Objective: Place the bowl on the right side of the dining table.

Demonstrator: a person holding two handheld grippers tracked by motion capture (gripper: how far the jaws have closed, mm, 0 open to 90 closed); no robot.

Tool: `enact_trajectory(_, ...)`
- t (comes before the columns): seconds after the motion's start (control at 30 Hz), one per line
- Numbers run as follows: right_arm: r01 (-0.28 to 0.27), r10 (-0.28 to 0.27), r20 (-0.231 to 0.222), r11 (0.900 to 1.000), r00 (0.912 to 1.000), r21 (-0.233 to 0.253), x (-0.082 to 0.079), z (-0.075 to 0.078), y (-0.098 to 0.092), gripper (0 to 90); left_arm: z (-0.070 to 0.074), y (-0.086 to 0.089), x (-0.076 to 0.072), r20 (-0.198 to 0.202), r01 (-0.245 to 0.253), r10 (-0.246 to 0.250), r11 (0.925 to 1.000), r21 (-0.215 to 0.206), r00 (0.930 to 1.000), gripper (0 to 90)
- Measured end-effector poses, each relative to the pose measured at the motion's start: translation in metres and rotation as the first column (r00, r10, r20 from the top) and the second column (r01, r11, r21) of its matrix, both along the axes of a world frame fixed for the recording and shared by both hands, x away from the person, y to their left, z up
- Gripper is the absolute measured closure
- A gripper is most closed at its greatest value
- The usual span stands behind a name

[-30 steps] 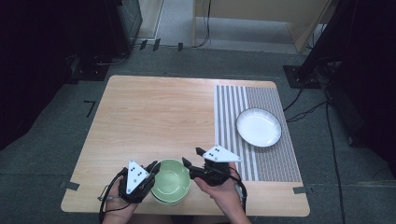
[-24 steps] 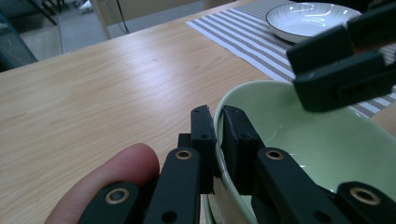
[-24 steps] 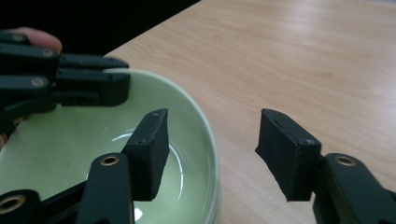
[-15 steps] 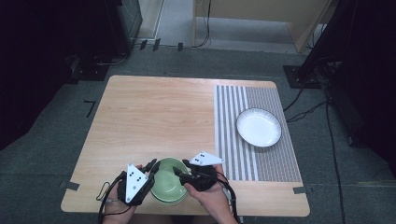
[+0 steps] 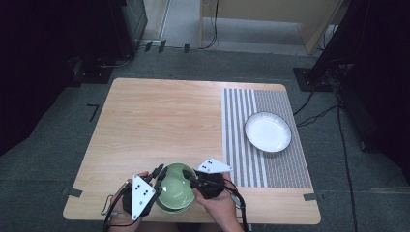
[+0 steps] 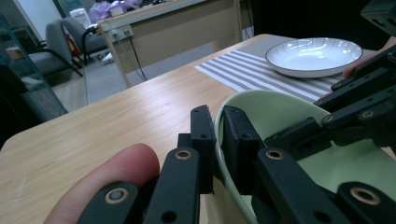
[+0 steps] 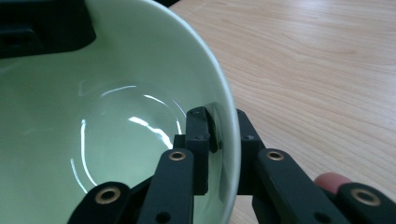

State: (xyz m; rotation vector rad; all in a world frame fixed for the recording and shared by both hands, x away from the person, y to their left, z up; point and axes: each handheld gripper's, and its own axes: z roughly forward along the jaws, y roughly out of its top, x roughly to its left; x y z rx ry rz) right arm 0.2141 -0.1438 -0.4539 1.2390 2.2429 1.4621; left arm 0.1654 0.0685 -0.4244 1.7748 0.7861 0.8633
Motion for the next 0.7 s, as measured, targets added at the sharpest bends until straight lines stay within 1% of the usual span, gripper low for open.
enact_trajectory(0.1, -0.011, 0.010, 0.014, 0.999, 0.9998, 0.037, -0.001, 0.002, -0.004, 85.1, 0.001, 0.003, 0.001, -0.002, 0.002, -0.002, 0.9998, -0.020, 1.0000, 83.4)
enact_trajectory(0.17, -0.006, 0.005, 0.034, 0.999, 0.9994, 0.037, -0.002, 0.005, -0.004, 85.2, 0.002, 0.004, 0.001, 0.000, 0.002, -0.002, 0.9996, -0.029, 1.0000, 83.4)
enact_trajectory(0.23, 0.002, -0.004, 0.037, 0.999, 0.9993, 0.050, -0.003, 0.007, -0.005, 85.2, 0.002, 0.004, 0.001, 0.004, 0.005, -0.004, 0.9992, -0.039, 1.0000, 83.4)
enact_trajectory(0.3, 0.002, -0.005, 0.040, 0.998, 0.9992, 0.058, -0.004, 0.009, -0.007, 85.1, 0.003, 0.004, 0.001, -0.002, 0.011, -0.011, 0.9985, -0.053, 0.9999, 83.2)
enact_trajectory(0.37, 0.008, -0.012, 0.057, 0.998, 0.9983, 0.054, -0.005, 0.011, -0.008, 84.9, 0.003, 0.006, 0.001, -0.016, 0.018, -0.019, 0.9966, -0.080, 0.9997, 82.7)
enact_trajectory(0.47, 0.010, -0.014, 0.092, 0.999, 0.9956, 0.040, -0.007, 0.015, -0.009, 84.8, 0.005, 0.009, 0.002, -0.039, 0.031, -0.036, 0.9907, -0.133, 0.9986, 81.0)
enact_trajectory(0.5, 0.016, -0.019, 0.102, 0.999, 0.9946, 0.034, -0.008, 0.017, -0.009, 84.9, 0.006, 0.010, 0.002, -0.049, 0.033, -0.041, 0.9883, -0.149, 0.9980, 78.6)
enact_trajectory(0.53, 0.021, -0.024, 0.112, 0.999, 0.9934, 0.032, -0.008, 0.018, -0.009, 84.9, 0.007, 0.012, 0.003, -0.059, 0.038, -0.049, 0.9855, -0.165, 0.9971, 72.7)
enact_trajectory(0.6, 0.029, -0.033, 0.120, 0.999, 0.9923, 0.036, -0.008, 0.020, -0.012, 84.9, 0.008, 0.015, 0.004, -0.075, 0.031, -0.045, 0.9815, -0.189, 0.9961, 60.1)
enact_trajectory(0.63, 0.035, -0.040, 0.121, 0.999, 0.9918, 0.042, -0.008, 0.021, -0.013, 84.9, 0.008, 0.017, 0.005, -0.083, 0.037, -0.056, 0.9766, -0.212, 0.9950, 55.2)
enact_trajectory(0.67, 0.040, -0.045, 0.122, 0.998, 0.9915, 0.043, -0.008, 0.022, -0.015, 84.8, 0.009, 0.020, 0.006, -0.095, 0.049, -0.073, 0.9704, -0.237, 0.9929, 48.3)
enact_trajectory(0.7, 0.044, -0.050, 0.119, 0.998, 0.9916, 0.048, -0.008, 0.023, -0.017, 84.8, 0.010, 0.021, 0.007, -0.108, 0.041, -0.070, 0.9670, -0.251, 0.9917, 38.6)
